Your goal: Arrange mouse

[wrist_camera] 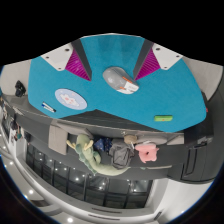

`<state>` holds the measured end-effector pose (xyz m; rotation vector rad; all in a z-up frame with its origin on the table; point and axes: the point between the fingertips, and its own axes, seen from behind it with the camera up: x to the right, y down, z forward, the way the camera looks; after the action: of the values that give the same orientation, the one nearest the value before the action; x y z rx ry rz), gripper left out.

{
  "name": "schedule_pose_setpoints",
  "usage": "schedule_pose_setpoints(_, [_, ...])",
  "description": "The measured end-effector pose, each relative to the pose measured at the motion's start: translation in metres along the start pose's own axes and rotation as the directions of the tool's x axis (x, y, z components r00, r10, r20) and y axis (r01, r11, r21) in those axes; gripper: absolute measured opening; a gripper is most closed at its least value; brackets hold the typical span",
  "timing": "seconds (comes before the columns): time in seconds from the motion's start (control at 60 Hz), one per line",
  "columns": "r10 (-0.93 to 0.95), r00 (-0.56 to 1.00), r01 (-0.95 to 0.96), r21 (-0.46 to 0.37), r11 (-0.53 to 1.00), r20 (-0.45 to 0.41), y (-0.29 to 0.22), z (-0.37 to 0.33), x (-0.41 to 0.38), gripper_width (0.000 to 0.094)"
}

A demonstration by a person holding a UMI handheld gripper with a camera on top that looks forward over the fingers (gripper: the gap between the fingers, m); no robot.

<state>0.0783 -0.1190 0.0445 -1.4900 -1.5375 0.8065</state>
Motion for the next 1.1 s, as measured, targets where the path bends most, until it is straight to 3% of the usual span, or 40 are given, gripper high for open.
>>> schedule_pose_setpoints(0.317, [0.022, 1.0, -0.021, -0.091, 0.996, 0.014, 0.005, 0.073, -0.008, 0.0851])
schedule_pose_setpoints(0.95, [0.044, 0.999, -0.047, -0.139, 0.989, -0.026, -0.006, 0.148, 0.007, 0.0849])
schedule_pose_setpoints(0.967, [0.039, 0.999, -0.041, -0.136, 0.99, -0.021, -0.007, 0.148, 0.006, 0.0841])
schedule_pose_setpoints(1.033, [0.042, 0.999, -0.038, -0.142, 0.989, 0.024, -0.006, 0.149, -0.006, 0.0466])
schedule_pose_setpoints(1.1, [0.046, 0.999, -0.043, -0.149, 0.988, 0.017, -0.004, 0.149, -0.005, 0.045])
